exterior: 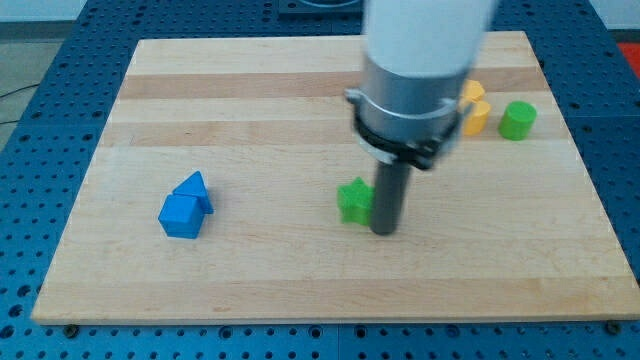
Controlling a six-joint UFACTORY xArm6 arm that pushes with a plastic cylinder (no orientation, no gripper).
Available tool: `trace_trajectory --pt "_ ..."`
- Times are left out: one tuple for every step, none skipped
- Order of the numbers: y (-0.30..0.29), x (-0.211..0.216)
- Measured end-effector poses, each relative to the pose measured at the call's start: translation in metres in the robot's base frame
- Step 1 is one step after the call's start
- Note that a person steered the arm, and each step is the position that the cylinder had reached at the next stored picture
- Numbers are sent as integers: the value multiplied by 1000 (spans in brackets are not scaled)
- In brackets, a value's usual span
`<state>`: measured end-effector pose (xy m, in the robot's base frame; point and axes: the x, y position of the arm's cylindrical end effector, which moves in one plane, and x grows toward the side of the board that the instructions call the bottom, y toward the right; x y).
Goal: Keep green star in between red circle and blue blocks
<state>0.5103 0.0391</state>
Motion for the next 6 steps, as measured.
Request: trace_trajectory --pt "-35 -42" --pt "-42 16" --pt "-94 5" --pt "-92 -22" --pt "-85 -44" --pt "-77 -87"
